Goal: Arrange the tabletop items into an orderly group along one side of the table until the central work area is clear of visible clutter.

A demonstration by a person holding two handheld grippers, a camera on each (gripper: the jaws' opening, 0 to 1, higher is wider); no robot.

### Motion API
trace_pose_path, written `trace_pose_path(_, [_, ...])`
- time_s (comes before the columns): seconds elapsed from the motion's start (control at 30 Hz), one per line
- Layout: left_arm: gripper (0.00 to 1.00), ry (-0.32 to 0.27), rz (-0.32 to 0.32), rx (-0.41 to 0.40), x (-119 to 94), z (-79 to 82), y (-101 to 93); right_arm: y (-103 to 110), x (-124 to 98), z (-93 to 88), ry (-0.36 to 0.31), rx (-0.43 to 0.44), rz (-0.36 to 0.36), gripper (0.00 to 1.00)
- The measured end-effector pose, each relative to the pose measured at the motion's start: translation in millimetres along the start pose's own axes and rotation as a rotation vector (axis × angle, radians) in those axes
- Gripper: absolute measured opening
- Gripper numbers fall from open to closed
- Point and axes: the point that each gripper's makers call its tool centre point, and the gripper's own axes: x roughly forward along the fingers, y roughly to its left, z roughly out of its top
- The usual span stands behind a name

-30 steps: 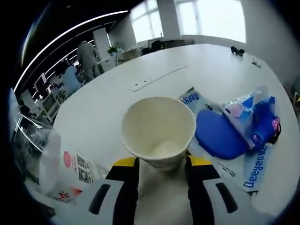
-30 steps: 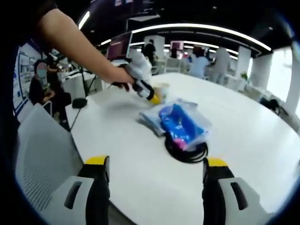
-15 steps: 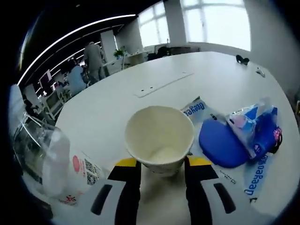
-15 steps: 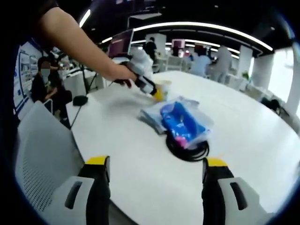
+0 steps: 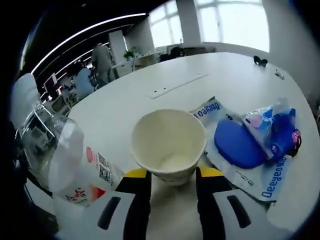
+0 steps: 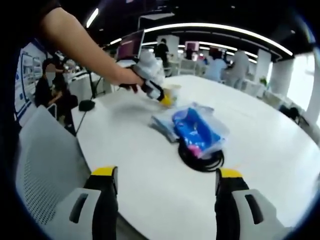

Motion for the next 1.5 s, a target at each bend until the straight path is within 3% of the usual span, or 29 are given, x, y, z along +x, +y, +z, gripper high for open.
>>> trace_pose_path(0.57, [0.43, -0.001, -0.003, -0.065, -12.9, -9.5, -10.4, 5.3, 1.7, -2.0, 0.013, -0.014, 0.021, 0.77])
trace_pose_path(0.7, [0.44, -0.005, -0.005, -0.067, -18.6, -11.7, -10.0, 8.2, 0.0, 4.9, -0.022, 0.001, 0.037, 0.77])
trace_pose_path(0.87, [0.45, -0.024, 0.005, -0.125, -25.5, -10.5, -5.1, 7.6, 0.2, 4.9, -0.023, -0.001, 0.034, 0.77])
trace_pose_path(1.5, [0.47, -0.034, -0.019, -0.120, -38.7, -15.7, -20.4, 4.5, -0.9, 2.1, -0.003, -0.005, 0.011, 0.73])
